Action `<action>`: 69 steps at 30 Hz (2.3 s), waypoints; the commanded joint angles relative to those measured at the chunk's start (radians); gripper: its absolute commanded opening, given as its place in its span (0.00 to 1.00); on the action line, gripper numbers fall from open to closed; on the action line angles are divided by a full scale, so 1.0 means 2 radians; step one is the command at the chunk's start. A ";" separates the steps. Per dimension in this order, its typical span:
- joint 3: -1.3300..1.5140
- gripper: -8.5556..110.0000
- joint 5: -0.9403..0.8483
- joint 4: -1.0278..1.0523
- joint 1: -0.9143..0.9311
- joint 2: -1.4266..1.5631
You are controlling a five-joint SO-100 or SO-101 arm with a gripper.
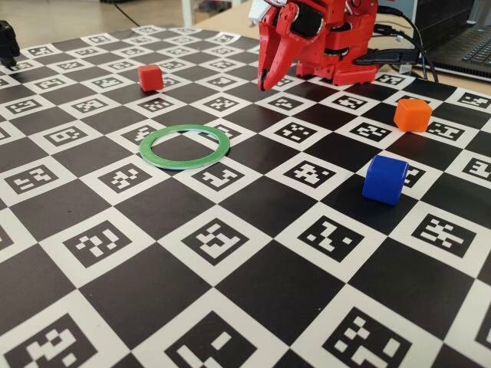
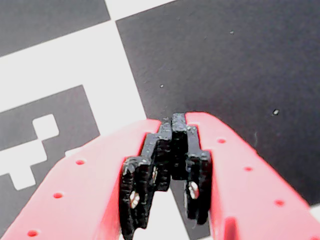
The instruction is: Grab the red cube then put it in the green circle then put the blue cube on top and finally the orange cube on top
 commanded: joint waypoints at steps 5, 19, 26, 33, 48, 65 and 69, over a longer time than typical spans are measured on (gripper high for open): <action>-0.216 0.03 0.109 0.006 0.002 -0.206; -0.582 0.32 0.473 0.114 0.093 -0.471; -0.708 0.37 0.567 0.163 0.157 -0.582; -0.772 0.42 0.588 0.162 0.195 -0.663; -0.795 0.47 0.560 0.091 0.251 -0.805; -0.707 0.47 0.532 -0.070 0.279 -0.899; -0.688 0.47 0.535 -0.092 0.278 -0.908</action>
